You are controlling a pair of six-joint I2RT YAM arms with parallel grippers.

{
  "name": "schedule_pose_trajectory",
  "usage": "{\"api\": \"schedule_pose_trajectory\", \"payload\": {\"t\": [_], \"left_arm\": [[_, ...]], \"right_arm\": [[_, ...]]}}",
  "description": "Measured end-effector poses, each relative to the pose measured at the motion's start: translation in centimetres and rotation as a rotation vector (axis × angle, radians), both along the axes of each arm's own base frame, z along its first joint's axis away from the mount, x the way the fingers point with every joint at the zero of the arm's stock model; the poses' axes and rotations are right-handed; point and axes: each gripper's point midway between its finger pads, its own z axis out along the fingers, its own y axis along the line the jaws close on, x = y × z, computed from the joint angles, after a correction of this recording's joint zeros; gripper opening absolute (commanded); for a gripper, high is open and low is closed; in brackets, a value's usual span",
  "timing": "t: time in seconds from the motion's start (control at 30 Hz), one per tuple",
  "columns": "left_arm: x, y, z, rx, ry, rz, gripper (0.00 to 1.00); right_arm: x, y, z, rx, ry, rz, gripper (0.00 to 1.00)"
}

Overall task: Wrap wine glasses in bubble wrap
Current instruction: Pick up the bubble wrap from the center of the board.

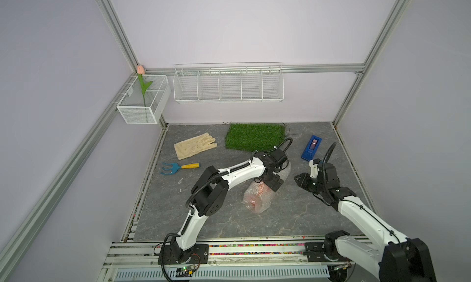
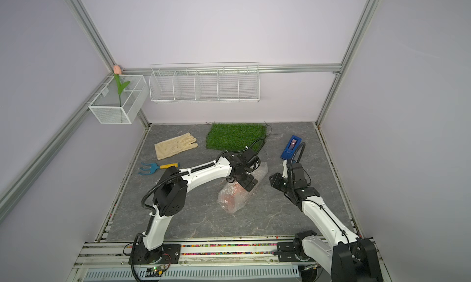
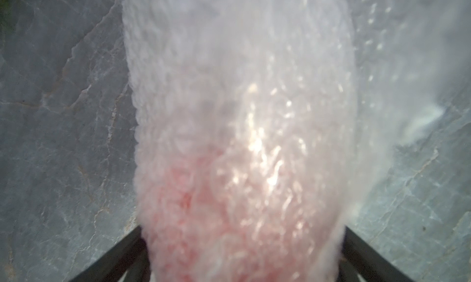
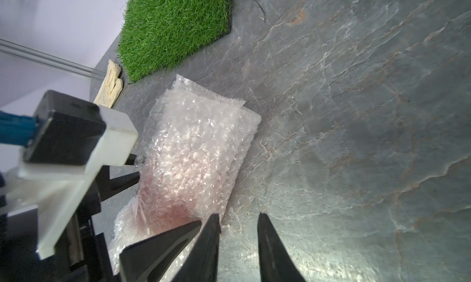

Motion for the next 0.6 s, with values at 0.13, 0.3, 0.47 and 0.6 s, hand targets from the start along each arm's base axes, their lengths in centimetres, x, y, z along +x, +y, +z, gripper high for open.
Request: {"api": "schedule_pose_trajectory", "payload": {"t": [0.13, 0.3, 0.47, 0.6], "left_arm": [[0.1, -0.2, -0.3, -0.002, 0.004, 0.005, 0.9], [0.6, -0.6, 0.0, -0.088, 0.022, 0.021, 0.81], [0.7, 1.1, 1.1, -0.244, 0.045, 0.062, 0.8], [1.0, 1.9, 4.2, -0.403, -0.007, 0.072, 0.8]], "right_arm": [[-0.4, -0.1, 0.7, 0.004, -0.014, 0.002, 0.29], [-1.4, -0.3, 1.8, -0.002, -0.035, 0.006, 0.3], [-1.8, -1.7, 3.3, -0.022, -0.07, -0.029, 0.3], [-2.1, -2.1, 3.9, -0.028, -0.081, -0.039, 0.3]]}}
